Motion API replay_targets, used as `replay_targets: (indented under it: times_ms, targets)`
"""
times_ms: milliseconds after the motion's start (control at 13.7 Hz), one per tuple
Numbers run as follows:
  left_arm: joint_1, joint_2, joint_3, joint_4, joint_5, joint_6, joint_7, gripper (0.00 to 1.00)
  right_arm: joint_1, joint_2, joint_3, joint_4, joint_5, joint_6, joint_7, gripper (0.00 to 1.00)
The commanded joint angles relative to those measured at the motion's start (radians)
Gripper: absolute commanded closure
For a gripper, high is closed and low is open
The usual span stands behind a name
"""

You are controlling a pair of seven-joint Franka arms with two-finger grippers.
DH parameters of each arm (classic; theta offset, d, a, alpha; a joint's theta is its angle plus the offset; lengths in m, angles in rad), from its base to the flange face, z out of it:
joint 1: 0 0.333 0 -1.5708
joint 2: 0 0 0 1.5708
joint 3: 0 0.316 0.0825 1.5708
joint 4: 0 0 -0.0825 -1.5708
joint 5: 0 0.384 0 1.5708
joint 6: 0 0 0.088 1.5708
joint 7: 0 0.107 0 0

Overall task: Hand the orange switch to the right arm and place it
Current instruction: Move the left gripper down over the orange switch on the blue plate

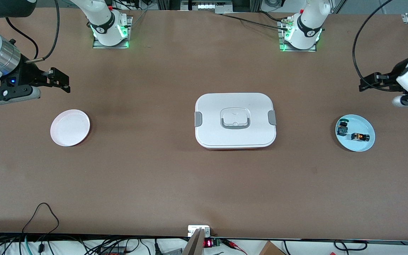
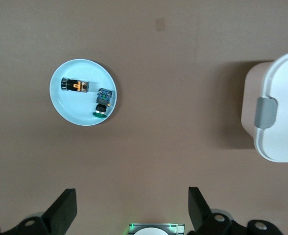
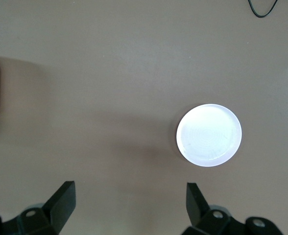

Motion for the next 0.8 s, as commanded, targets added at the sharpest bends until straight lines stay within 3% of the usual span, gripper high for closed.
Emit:
replay_targets:
  times_ms: [0, 293, 732]
  targets:
    - [0.062, 0.081, -0.002, 0.094, -0.006, -0.02, 0.04, 0.0, -0.004, -0.004, 0.001, 0.002, 0.002, -0.008, 0.015, 0.0]
    - [0.118, 0.242, -0.004, 0.065, 0.067, 0.107, 0.171, 0.0, -0.005, -0.004, 0.001, 0.002, 0.002, -0.008, 0.015, 0.0]
    - [0.207, 0.346, -0.004, -0.076, 0.067, 0.472, 0.315, 0.0, -0.005, -0.004, 0.001, 0.002, 0.004, -0.008, 0.014, 0.0]
